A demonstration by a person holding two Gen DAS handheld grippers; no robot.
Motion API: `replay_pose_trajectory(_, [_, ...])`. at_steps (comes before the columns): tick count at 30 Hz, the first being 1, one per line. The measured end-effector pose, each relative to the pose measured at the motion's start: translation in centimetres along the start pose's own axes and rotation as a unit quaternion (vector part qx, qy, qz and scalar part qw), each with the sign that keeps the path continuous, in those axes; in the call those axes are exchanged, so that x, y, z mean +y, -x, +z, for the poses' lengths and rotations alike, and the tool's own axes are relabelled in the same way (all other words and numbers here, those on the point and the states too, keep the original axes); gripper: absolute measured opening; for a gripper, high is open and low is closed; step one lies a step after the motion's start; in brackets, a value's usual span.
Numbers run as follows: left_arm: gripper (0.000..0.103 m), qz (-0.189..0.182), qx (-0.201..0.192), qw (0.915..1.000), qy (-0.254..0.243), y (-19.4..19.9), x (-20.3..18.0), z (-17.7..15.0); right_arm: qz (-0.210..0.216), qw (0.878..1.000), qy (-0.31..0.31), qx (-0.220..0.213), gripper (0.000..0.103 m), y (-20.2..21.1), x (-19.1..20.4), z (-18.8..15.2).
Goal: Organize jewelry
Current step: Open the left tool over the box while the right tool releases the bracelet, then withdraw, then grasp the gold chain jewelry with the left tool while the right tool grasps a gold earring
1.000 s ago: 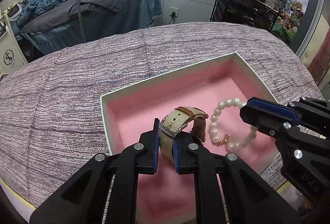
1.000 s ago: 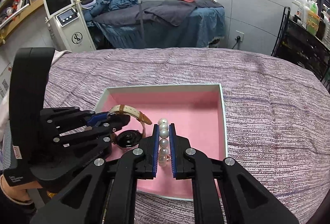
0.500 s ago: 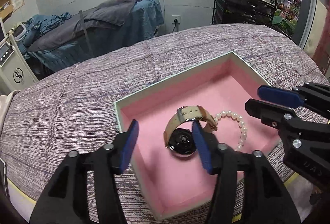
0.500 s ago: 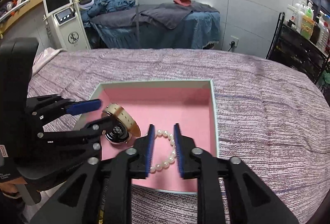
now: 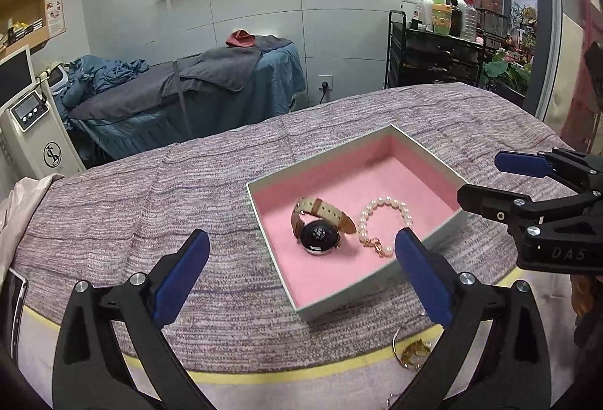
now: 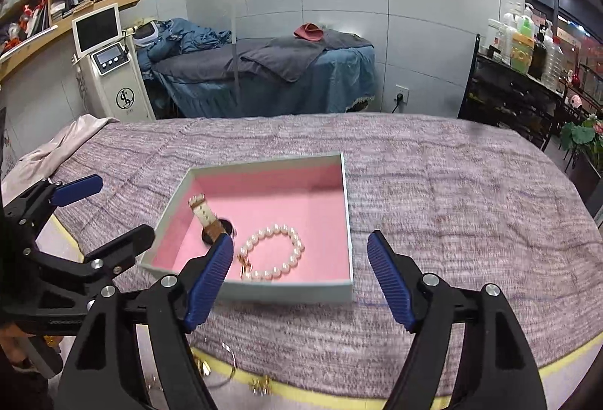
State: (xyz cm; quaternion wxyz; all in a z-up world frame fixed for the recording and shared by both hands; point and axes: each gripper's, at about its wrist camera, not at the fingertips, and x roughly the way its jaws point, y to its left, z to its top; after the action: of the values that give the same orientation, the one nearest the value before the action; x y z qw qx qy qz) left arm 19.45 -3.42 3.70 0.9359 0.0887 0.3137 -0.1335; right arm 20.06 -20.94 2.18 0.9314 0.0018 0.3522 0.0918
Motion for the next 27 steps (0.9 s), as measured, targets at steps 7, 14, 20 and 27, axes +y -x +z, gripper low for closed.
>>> replay_pose_trajectory(7, [0.097, -0.004, 0.006, 1.0000, 0.004, 2.4, -0.5, -4.3, -0.009, 1.000, 0.005, 0.021, 0.074, 0.8, -0.1, -3.7])
replay_pose_trajectory(14, [0.097, -0.004, 0.038, 0.9991, 0.018, 3.0, -0.7, -8.7, -0.012, 0.998, 0.031, 0.047, 0.074, 1.5, 0.8, -7.1])
replay_pose_trajectory(20, [0.097, -0.016, 0.063, 0.9978, 0.013, 3.4, -1.8, -11.6, -0.001, 0.996, 0.055, 0.064, 0.074, 2.1, 2.0, -9.4])
replay_pose_trajectory(27, [0.089, -0.041, 0.077, 0.9960, 0.021, 3.4, -2.7, -13.1, 0.005, 0.994, 0.081, 0.080, 0.063, 1.8, 2.8, -10.7])
